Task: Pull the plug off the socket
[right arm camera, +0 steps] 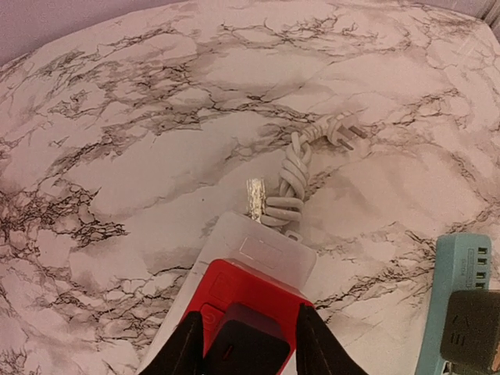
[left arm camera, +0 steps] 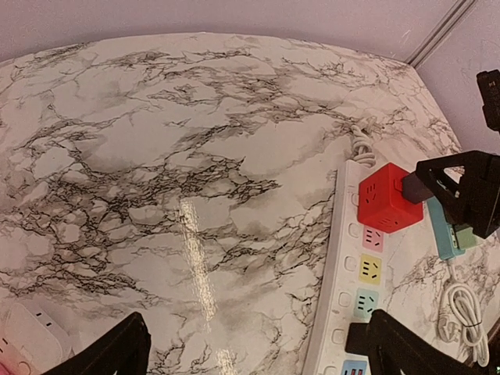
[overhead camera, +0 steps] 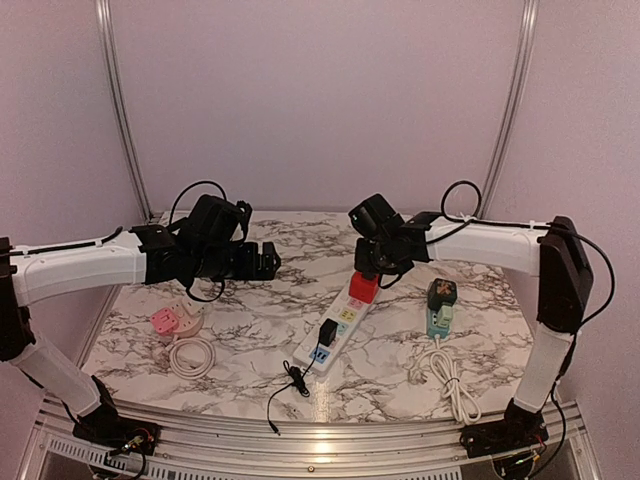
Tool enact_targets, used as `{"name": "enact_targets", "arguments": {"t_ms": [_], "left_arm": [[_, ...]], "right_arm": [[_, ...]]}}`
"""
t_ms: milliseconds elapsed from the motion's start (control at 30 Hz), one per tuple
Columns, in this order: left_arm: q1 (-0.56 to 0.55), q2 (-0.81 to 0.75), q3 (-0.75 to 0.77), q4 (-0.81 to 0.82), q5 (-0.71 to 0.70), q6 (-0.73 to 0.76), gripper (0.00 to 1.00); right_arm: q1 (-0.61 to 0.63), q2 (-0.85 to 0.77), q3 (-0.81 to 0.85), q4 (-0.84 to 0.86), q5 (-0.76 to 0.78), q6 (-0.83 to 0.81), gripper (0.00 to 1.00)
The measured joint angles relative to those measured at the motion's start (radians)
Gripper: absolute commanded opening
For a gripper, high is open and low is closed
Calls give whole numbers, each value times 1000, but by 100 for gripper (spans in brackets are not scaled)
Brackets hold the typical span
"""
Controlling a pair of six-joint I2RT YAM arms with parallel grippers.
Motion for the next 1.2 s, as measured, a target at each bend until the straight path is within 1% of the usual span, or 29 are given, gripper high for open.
{"name": "enact_targets", "arguments": {"t_ms": [67, 167, 200, 300, 467, 600, 800, 833, 867, 933, 1033, 1100, 1200], "left_arm": [[0, 3, 0, 0, 0, -6, 99], [2, 3, 0, 0, -1, -10, 99], [3, 3, 0, 0, -1, -12, 99], [4, 3, 0, 0, -2, -18, 99], [5, 5, 0, 1, 0, -33, 99], [5, 8, -4, 5, 11, -52, 99], [5, 23, -24, 30, 60, -97, 99], [5, 31, -25, 38, 70, -103, 99], [5, 36, -27, 43, 77, -110, 99], [5, 48, -29, 53, 95, -121, 99], [5, 65, -29, 66, 118, -135, 99], [5, 74, -29, 70, 132, -141, 99], [5, 79, -29, 79, 144, -144, 99]], "right_arm": [[10, 18, 21, -10, 9, -5, 34], [25, 38, 40, -20, 24, -18, 27], [29, 41, 46, -21, 29, -19, 23], [35, 45, 52, -5, 24, -28, 18], [47, 47, 56, 44, -6, -92, 18], [71, 50, 53, 82, -64, -188, 18], [106, 39, 23, 138, -119, -271, 18], [106, 32, 12, 146, -129, -282, 19], [105, 24, 1, 156, -137, -290, 22], [105, 8, -23, 168, -155, -298, 33], [108, -9, -42, 159, -177, -288, 43], [111, -11, -42, 134, -181, -270, 46], [116, -8, -42, 62, -193, -229, 47]]}}
